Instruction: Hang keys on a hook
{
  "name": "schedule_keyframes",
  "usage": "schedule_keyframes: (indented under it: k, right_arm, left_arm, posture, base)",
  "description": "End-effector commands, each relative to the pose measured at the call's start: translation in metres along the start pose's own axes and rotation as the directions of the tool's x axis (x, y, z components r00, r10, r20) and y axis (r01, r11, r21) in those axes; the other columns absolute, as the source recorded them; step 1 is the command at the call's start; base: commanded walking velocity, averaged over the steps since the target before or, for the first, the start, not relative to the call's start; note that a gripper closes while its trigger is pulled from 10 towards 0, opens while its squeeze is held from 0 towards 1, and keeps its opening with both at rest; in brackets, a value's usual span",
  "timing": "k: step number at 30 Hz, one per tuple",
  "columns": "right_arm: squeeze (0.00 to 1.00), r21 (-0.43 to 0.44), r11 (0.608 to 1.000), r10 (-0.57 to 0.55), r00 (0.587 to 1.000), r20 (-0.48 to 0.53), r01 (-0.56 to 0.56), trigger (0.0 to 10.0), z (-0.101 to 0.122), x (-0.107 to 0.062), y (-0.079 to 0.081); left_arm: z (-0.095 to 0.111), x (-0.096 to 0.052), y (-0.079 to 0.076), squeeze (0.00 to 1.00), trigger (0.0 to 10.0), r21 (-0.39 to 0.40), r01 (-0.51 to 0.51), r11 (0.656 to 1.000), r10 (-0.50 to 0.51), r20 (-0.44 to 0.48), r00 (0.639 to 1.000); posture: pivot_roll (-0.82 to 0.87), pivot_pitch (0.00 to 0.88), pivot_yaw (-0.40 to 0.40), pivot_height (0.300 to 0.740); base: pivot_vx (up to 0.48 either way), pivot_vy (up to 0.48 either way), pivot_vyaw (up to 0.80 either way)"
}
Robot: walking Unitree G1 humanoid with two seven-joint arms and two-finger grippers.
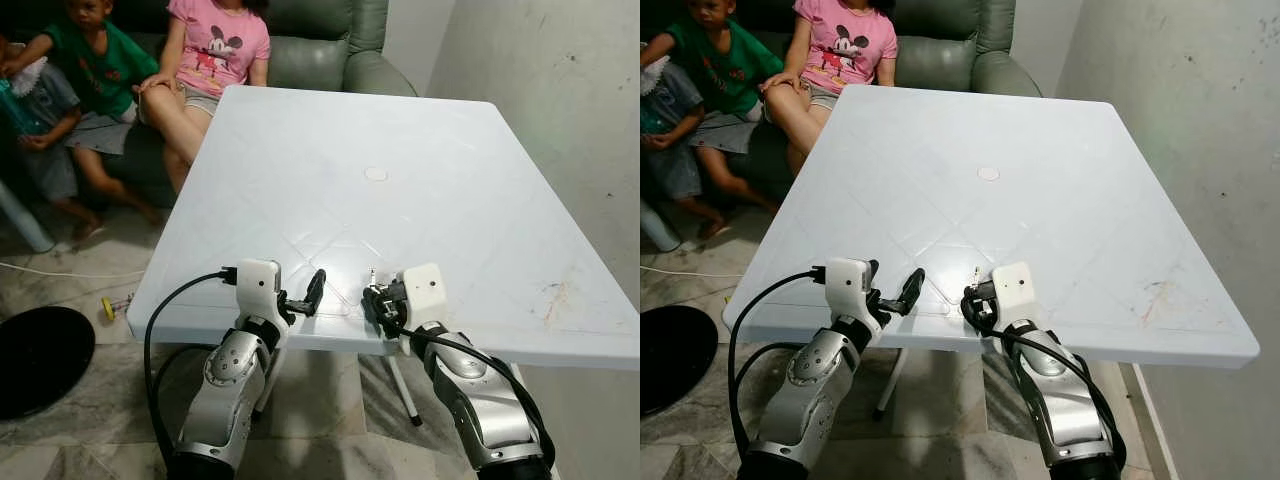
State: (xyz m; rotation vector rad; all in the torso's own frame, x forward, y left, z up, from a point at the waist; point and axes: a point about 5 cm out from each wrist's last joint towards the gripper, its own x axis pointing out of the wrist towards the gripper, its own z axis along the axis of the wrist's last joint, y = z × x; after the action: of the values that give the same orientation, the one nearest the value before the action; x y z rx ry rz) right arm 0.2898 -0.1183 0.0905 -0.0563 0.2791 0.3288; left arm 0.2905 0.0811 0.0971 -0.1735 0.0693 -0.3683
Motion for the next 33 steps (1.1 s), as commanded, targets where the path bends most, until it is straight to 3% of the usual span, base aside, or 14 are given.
schedule_keyframes:
  k: [1, 2, 3, 5, 6, 24, 25, 26, 27, 28, 30, 31, 33]
  right_arm:
    - [0.00, -0.011, 1.000, -0.012, 1.000, 0.000, 0.012, 10.0, -0.0010, -0.0017, -0.0008]
    - [0.00, -0.014, 1.000, -0.018, 1.000, 0.007, 0.018, 7.6, -0.0004, -0.0021, -0.0005]
    - [0.00, -0.009, 1.000, -0.024, 1.000, 0.008, 0.024, 4.4, -0.0002, -0.0023, 0.0001]
    - [0.00, -0.005, 1.000, -0.024, 1.000, 0.005, 0.024, 4.2, -0.0003, -0.0022, 0.0004]
    - [0.00, -0.013, 1.000, -0.027, 1.000, 0.015, 0.027, 0.0, 0.0005, -0.0024, 0.0005]
    - [0.00, -0.008, 0.999, -0.047, 0.998, 0.034, 0.048, 0.0, 0.0034, -0.0019, -0.0002]
    - [0.00, -0.004, 0.999, -0.039, 0.999, 0.036, 0.039, 1.1, 0.0037, -0.0017, 0.0000]
    - [0.00, -0.009, 0.999, -0.041, 0.999, 0.034, 0.041, 7.6, 0.0038, -0.0017, -0.0003]
    - [0.00, -0.014, 0.999, -0.044, 0.998, 0.033, 0.045, 7.6, 0.0039, -0.0017, -0.0006]
    - [0.00, -0.016, 0.999, -0.047, 0.998, 0.035, 0.047, 6.7, 0.0041, -0.0017, -0.0005]
    - [0.00, -0.011, 0.999, -0.044, 0.998, 0.038, 0.044, 6.9, 0.0042, -0.0018, -0.0001]
    - [0.00, -0.009, 0.999, -0.042, 0.998, 0.039, 0.042, 10.0, 0.0042, -0.0017, 0.0001]
    - [0.00, -0.008, 0.999, -0.047, 0.998, 0.041, 0.048, 10.0, 0.0048, -0.0017, -0.0002]
  left_arm:
    - [0.0014, 0.0023, -0.0114, 0.00, 10.0, -0.032, 0.013, 0.999, -0.013, 0.010, 1.000]
    - [0.0016, 0.0024, -0.0114, 0.00, 10.0, -0.033, 0.013, 0.999, -0.012, 0.010, 1.000]
    - [0.0020, 0.0025, -0.0113, 0.00, 10.0, -0.033, 0.012, 0.999, -0.012, 0.011, 1.000]
    - [0.0020, 0.0025, -0.0113, 0.00, 10.0, -0.032, 0.012, 0.999, -0.012, 0.011, 1.000]
    - [0.0021, 0.0026, -0.0110, 0.00, 10.0, -0.033, 0.011, 0.999, -0.011, 0.012, 1.000]
    - [0.0032, 0.0031, -0.0104, 0.00, 10.0, -0.035, 0.006, 0.999, -0.006, 0.014, 1.000]
    - [0.0033, 0.0031, -0.0104, 0.00, 10.0, -0.036, 0.006, 0.999, -0.005, 0.015, 1.000]
    - [0.0034, 0.0032, -0.0104, 0.00, 10.0, -0.036, 0.006, 0.999, -0.005, 0.015, 1.000]
    - [0.0034, 0.0032, -0.0104, 0.00, 10.0, -0.036, 0.006, 0.999, -0.005, 0.016, 1.000]
    - [0.0035, 0.0031, -0.0103, 0.00, 10.0, -0.036, 0.006, 0.999, -0.005, 0.016, 1.000]
    - [0.0036, 0.0030, -0.0101, 0.00, 10.0, -0.037, 0.006, 0.999, -0.005, 0.016, 1.000]
    - [0.0036, 0.0030, -0.0101, 0.00, 10.0, -0.037, 0.006, 0.999, -0.005, 0.016, 1.000]
    - [0.0038, 0.0032, -0.0101, 0.00, 10.0, -0.038, 0.005, 0.999, -0.004, 0.017, 1.000]
  posture:
    - [0.01, 0.077, -0.070, 0.732]
    - [0.02, 0.079, -0.070, 0.732]
    - [0.02, 0.079, -0.070, 0.732]
    - [0.02, 0.079, -0.070, 0.732]
    - [0.02, 0.079, -0.070, 0.732]
    - [0.02, 0.081, -0.072, 0.732]
    - [0.02, 0.081, -0.072, 0.732]
    - [0.02, 0.081, -0.072, 0.732]
    - [0.02, 0.081, -0.072, 0.732]
    - [0.02, 0.080, -0.071, 0.732]
    - [0.02, 0.080, -0.071, 0.732]
    - [0.02, 0.080, -0.071, 0.732]
    - [0.02, 0.081, -0.071, 0.732]
  base:
    - [0.000, 0.000, 0.00]
    - [0.000, 0.000, 0.00]
    - [0.000, 0.000, 0.00]
    - [0.000, 0.000, 0.00]
    - [0.000, 0.000, 0.00]
    - [0.000, 0.000, 0.00]
    - [0.000, 0.000, 0.00]
    - [0.000, 0.000, 0.00]
    - [0.000, 0.000, 0.00]
    - [0.000, 0.000, 0.00]
    - [0.000, 0.000, 0.00]
    - [0.000, 0.000, 0.00]
    - [0.000, 0.000, 0.00]
